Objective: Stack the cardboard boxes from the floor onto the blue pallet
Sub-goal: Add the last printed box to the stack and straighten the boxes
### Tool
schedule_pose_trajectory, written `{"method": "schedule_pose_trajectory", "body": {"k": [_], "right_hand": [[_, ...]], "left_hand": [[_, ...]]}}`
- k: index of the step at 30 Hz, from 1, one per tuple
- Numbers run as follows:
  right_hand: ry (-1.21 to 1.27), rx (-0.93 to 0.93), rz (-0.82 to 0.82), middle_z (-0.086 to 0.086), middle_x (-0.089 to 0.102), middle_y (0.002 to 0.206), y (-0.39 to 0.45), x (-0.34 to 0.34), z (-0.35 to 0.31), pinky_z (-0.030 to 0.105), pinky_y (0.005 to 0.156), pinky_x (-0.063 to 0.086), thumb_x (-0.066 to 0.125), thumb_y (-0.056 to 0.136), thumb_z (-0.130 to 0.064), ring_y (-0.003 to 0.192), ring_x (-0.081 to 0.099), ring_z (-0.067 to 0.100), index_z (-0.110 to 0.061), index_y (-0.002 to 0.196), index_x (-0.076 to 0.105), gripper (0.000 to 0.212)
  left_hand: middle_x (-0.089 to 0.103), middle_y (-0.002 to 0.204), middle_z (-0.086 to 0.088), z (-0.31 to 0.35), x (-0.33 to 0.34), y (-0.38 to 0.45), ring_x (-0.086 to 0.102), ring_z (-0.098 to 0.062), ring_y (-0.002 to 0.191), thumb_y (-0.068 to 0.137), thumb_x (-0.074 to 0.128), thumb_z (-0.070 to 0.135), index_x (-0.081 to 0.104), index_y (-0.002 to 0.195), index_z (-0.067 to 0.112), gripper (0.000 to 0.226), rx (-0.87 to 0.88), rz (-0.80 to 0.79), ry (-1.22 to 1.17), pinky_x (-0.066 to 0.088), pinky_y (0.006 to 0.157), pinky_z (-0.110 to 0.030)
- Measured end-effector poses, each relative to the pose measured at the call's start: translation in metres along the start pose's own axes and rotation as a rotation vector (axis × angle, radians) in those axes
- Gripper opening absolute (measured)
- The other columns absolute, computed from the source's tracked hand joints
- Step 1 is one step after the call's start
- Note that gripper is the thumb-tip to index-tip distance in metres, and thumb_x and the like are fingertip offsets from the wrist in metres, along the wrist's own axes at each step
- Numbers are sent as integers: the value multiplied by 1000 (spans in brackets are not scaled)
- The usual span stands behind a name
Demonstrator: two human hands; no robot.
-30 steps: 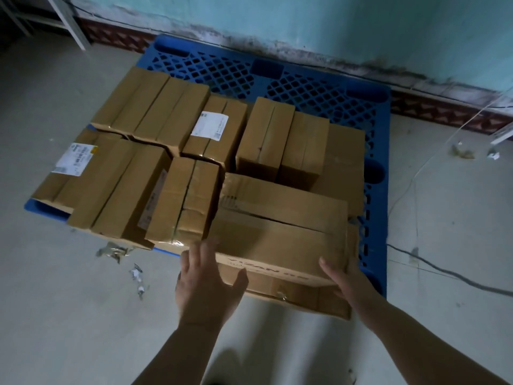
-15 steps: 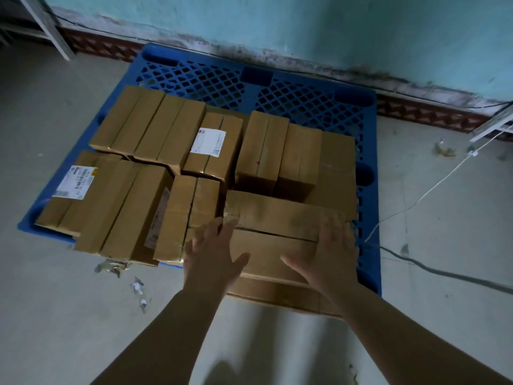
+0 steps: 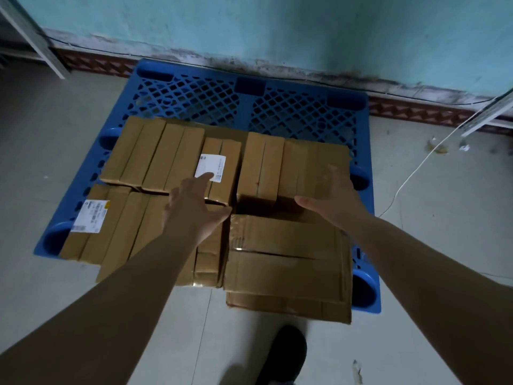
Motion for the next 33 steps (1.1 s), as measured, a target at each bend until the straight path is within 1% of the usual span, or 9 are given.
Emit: {"method": "schedule_pose_trajectory", "body": {"k": [3,5,11,21,24,27,29,31,33], "right_hand": [[-22,17,-39,3,12,156,42,5,2,51,113,21,77,65,-54,142,14,24,-28,148,4,114],[-140,12,-60,4,8,157,71,8,-1,50,114,16,75,66,-56,143,10,26,-27,148,2,114],[-404,-182,-61,5,15,156,147,29,-37,43,116,14,75,70,-49,143,11,23,-16,148,11,106],[-472,50,-128,8,1,158,225,58,10,50,115,10,48,90,-53,143,-1,34,-27,149,2,79],[-499,84,-126,9,2,157,233,58,20,49,114,5,42,88,-59,142,-4,36,-27,149,3,79],[-501,72,-140,9,10,155,234,60,28,50,112,17,49,84,-61,140,11,38,-27,148,9,83],[-450,73,-164,7,9,155,230,63,35,52,109,27,55,80,-61,136,21,39,-29,147,12,86],[-406,77,-179,5,5,156,224,63,42,52,107,29,57,79,-61,135,24,39,-31,147,12,87],[-393,66,-172,4,2,157,219,63,46,51,108,28,58,79,-60,136,24,39,-32,147,13,86]], "left_hand": [[35,144,2,30,18,31,29,-26,133,73,66,49,26,139,34,79,73,-19,76,30,104,-44],[33,146,2,43,36,52,27,-25,133,74,65,48,25,139,34,78,108,-50,117,28,105,-44],[27,149,-1,56,79,115,20,-26,138,78,62,42,24,141,35,74,132,-102,128,24,107,-48],[23,151,-6,78,121,210,24,-34,134,85,52,38,21,143,27,66,199,-166,272,25,105,-51],[13,155,-5,82,134,231,20,-33,139,87,48,46,14,145,31,69,201,-195,328,16,110,-54],[7,157,-5,83,149,242,20,-32,139,85,47,54,9,145,33,74,196,-258,391,6,112,-57],[10,156,-6,81,156,241,29,-34,135,84,48,55,12,145,30,75,195,-321,412,13,112,-54],[11,155,-8,81,162,236,37,-35,129,83,52,53,16,144,28,76,206,-356,429,28,107,-49],[13,153,-8,81,163,231,39,-35,127,82,53,53,17,144,28,76,221,-361,454,26,108,-48]]}}
Point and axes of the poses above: each hand's wrist, its own y-axis towards the middle knuckle, its own x-axis out of the palm, z = x × y, the point moved 10 cm from there along y, towards the middle knuckle
